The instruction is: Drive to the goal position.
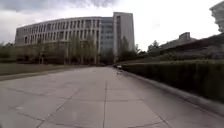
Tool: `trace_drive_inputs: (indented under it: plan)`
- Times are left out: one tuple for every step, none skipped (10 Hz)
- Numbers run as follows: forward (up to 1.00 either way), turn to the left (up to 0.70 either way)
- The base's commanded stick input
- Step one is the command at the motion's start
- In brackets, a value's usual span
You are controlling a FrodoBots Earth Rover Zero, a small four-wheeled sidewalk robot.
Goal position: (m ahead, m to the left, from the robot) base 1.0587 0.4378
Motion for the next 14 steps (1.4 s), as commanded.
trace_drive_inputs:
  plan:
    - [1.00,0.00]
    - [1.00,0.00]
    - [1.00,0.00]
    - [1.00,0.00]
    - [1.00,0.00]
    - [1.00,0.00]
    - [1.00,0.00]
    - [1.00,0.00]
    - [1.00,0.00]
    - [1.00,0.00]
    - [1.00,0.00]
    - [1.00,0.00]
    - [1.00,0.00]
    - [1.00,0.00]
